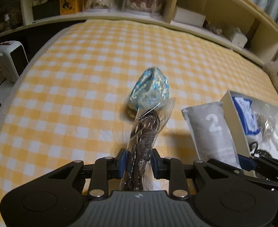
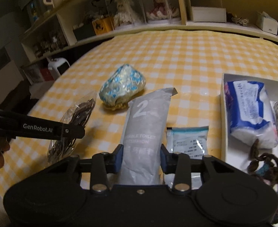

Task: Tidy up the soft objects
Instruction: 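Grasp the clear bag of dark cord with the left tool while the right tool grasps the grey pouch, then carry the cord bag and grey pouch over the white box with both tools, then lower both items into the white box and open both tools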

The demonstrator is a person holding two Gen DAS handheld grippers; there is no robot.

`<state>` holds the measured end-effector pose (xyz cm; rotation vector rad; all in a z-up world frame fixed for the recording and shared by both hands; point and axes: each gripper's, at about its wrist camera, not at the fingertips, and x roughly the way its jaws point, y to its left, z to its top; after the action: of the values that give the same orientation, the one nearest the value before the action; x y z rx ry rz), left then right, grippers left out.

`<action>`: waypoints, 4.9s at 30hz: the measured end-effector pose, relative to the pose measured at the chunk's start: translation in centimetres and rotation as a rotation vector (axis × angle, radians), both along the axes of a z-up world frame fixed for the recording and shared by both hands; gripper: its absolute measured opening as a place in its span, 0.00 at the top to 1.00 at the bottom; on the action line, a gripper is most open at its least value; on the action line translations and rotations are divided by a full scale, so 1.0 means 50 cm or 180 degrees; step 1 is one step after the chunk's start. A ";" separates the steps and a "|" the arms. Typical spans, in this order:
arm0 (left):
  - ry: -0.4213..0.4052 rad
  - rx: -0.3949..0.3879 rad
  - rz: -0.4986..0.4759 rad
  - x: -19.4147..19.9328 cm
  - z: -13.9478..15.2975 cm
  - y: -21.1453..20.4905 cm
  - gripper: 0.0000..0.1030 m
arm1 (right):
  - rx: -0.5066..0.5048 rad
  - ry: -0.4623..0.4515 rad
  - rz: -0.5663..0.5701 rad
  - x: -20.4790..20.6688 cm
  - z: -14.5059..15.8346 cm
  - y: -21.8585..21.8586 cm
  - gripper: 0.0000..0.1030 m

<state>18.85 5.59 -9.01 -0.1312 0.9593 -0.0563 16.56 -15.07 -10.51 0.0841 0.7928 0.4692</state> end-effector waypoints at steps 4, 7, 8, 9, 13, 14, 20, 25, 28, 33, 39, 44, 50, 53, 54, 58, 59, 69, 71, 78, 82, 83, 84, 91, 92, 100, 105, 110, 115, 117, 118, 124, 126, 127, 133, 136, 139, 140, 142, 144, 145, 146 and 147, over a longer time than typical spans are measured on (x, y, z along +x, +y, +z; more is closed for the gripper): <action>-0.0139 -0.0087 0.0021 -0.011 0.027 0.003 0.72 | 0.0105 -0.0066 -0.0057 -0.007 0.027 -0.019 0.61; -0.0253 -0.0086 -0.0003 -0.025 0.054 0.002 0.72 | 0.0160 -0.0117 -0.0104 -0.014 0.051 -0.043 0.61; -0.0300 -0.0104 -0.0014 -0.026 0.062 -0.003 0.72 | 0.0171 -0.0132 -0.0118 -0.017 0.061 -0.053 0.61; -0.0339 -0.0124 -0.0023 -0.029 0.072 -0.009 0.72 | 0.0182 -0.0150 -0.0130 -0.020 0.070 -0.065 0.61; -0.0500 -0.0225 -0.0077 -0.036 0.106 -0.034 0.72 | 0.0204 -0.0266 -0.0186 -0.025 0.118 -0.113 0.61; -0.0535 -0.0268 -0.0095 -0.035 0.113 -0.044 0.72 | 0.0225 -0.0294 -0.0201 -0.025 0.130 -0.129 0.61; -0.0666 -0.0493 -0.0202 -0.026 0.144 -0.105 0.72 | 0.0287 -0.0477 -0.0292 -0.030 0.184 -0.217 0.61; -0.0759 -0.0627 -0.0291 -0.022 0.166 -0.170 0.72 | 0.0249 -0.0578 -0.0415 -0.028 0.203 -0.293 0.61; -0.0740 -0.0750 -0.0370 -0.016 0.173 -0.218 0.72 | 0.0190 -0.0587 -0.0514 -0.027 0.203 -0.348 0.61; -0.0649 -0.0870 -0.0592 0.001 0.171 -0.313 0.72 | 0.0065 -0.0537 -0.0715 -0.025 0.190 -0.437 0.61; -0.0531 -0.1120 -0.0872 0.030 0.152 -0.424 0.72 | 0.0005 -0.0479 -0.0937 -0.033 0.175 -0.535 0.61; -0.0366 -0.1406 -0.0991 0.063 0.120 -0.511 0.72 | 0.0008 -0.0428 -0.1066 -0.033 0.157 -0.605 0.61; -0.0035 -0.1736 -0.0996 0.114 0.050 -0.605 0.72 | -0.0047 -0.0317 -0.1129 -0.026 0.120 -0.670 0.61; 0.0152 -0.1831 -0.0944 0.141 0.001 -0.650 0.72 | -0.0060 -0.0267 -0.1133 -0.017 0.102 -0.690 0.61; 0.0189 -0.1831 -0.0916 0.150 -0.012 -0.661 0.72 | -0.0046 -0.0245 -0.1134 -0.013 0.096 -0.697 0.61; 0.0244 -0.1707 -0.0711 0.181 -0.055 -0.688 0.72 | -0.0011 -0.0187 -0.1075 0.004 0.075 -0.712 0.61; 0.0219 -0.1630 -0.0637 0.186 -0.061 -0.688 0.72 | -0.0003 -0.0175 -0.1052 0.009 0.071 -0.713 0.61; -0.0043 -0.1385 -0.0331 0.200 -0.072 -0.667 0.70 | -0.0003 -0.0043 -0.0803 0.099 0.018 -0.683 0.60; -0.0028 -0.1336 -0.0367 0.199 -0.071 -0.670 0.65 | -0.0030 -0.0019 -0.0786 0.115 0.007 -0.676 0.53; 0.0017 -0.1187 -0.0587 0.194 -0.049 -0.696 0.43 | -0.0137 -0.0063 -0.0908 0.103 0.015 -0.687 0.33; -0.0035 -0.1060 -0.0662 0.172 -0.033 -0.702 0.38 | -0.0137 -0.0061 -0.0968 0.087 0.022 -0.702 0.33; -0.0046 -0.1040 -0.0676 0.167 -0.027 -0.701 0.37 | -0.0140 -0.0056 -0.0979 0.084 0.023 -0.704 0.33; -0.0052 -0.1028 -0.0675 0.164 -0.022 -0.701 0.37 | -0.0147 -0.0050 -0.0985 0.080 0.024 -0.705 0.33; -0.0219 -0.0939 -0.0762 0.143 0.013 -0.687 0.58 | -0.0224 -0.0061 -0.0752 0.059 0.024 -0.678 0.61; -0.0233 -0.0945 -0.0782 0.144 0.014 -0.685 0.65 | -0.0232 -0.0062 -0.0703 0.061 0.023 -0.671 0.64; -0.0387 -0.0794 -0.1071 0.189 0.001 -0.718 0.81 | -0.0644 0.0048 -0.0464 0.107 -0.029 -0.614 0.77; -0.0291 -0.0489 -0.1211 0.218 -0.028 -0.760 0.82 | -0.0697 0.0092 -0.0678 0.106 -0.053 -0.634 0.87; -0.0114 -0.0430 -0.1033 0.219 -0.061 -0.756 0.81 | -0.0662 0.0134 -0.0846 0.108 -0.063 -0.656 0.97; -0.0152 -0.0438 -0.1000 0.212 -0.061 -0.744 0.79 | -0.0651 0.0119 -0.0863 0.117 -0.063 -0.657 0.97; -0.0152 -0.0471 -0.1005 0.208 -0.054 -0.737 0.79 | -0.0559 0.0142 -0.0879 0.116 -0.060 -0.664 0.97; -0.0161 -0.0460 -0.1015 0.210 -0.048 -0.740 0.79 | -0.0484 0.0149 -0.0896 0.113 -0.056 -0.669 0.96; -0.0196 -0.0492 -0.1037 0.187 -0.009 -0.724 0.68 | -0.0278 0.0086 -0.0946 0.091 -0.015 -0.685 0.93; -0.0213 -0.0493 -0.1052 0.174 0.005 -0.718 0.64 | -0.0246 0.0064 -0.0953 0.084 0.000 -0.688 0.91; -0.0224 -0.0490 -0.1060 0.166 0.013 -0.714 0.61 | -0.0249 0.0051 -0.0957 0.081 0.007 -0.688 0.90; -0.0297 -0.0434 -0.1108 0.121 0.055 -0.685 0.48 | -0.0245 -0.0020 -0.1009 0.053 0.044 -0.693 0.82; -0.0343 -0.0413 -0.1126 0.096 0.076 -0.668 0.41 | -0.0229 -0.0077 -0.1021 0.035 0.067 -0.692 0.77; -0.0404 -0.0384 -0.1138 0.072 0.097 -0.654 0.31 | -0.0205 -0.0149 -0.1018 0.013 0.093 -0.690 0.69; -0.0427 -0.0376 -0.1144 0.064 0.103 -0.651 0.27 | -0.0201 -0.0179 -0.1020 0.005 0.102 -0.689 0.64; -0.0476 -0.0384 -0.1174 0.045 0.118 -0.639 0.24 | -0.0210 -0.0233 -0.1029 -0.010 0.118 -0.685 0.61; -0.0501 -0.0400 -0.1174 0.026 0.129 -0.627 0.20 | -0.0199 -0.0274 -0.1041 -0.024 0.132 -0.685 0.56; -0.0510 -0.0402 -0.1170 0.018 0.134 -0.622 0.18 | -0.0193 -0.0296 -0.1049 -0.032 0.140 -0.684 0.55; -0.0525 -0.0399 -0.1169 0.008 0.140 -0.614 0.15 | -0.0192 -0.0319 -0.1048 -0.041 0.147 -0.684 0.52; -0.0541 -0.0394 -0.1165 0.000 0.143 -0.608 0.14 | -0.0195 -0.0340 -0.1041 -0.048 0.153 -0.682 0.49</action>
<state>18.83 -24.83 -1.85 -0.0622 0.8003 -0.4576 14.16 -49.20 -2.87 0.1283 0.6724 0.1382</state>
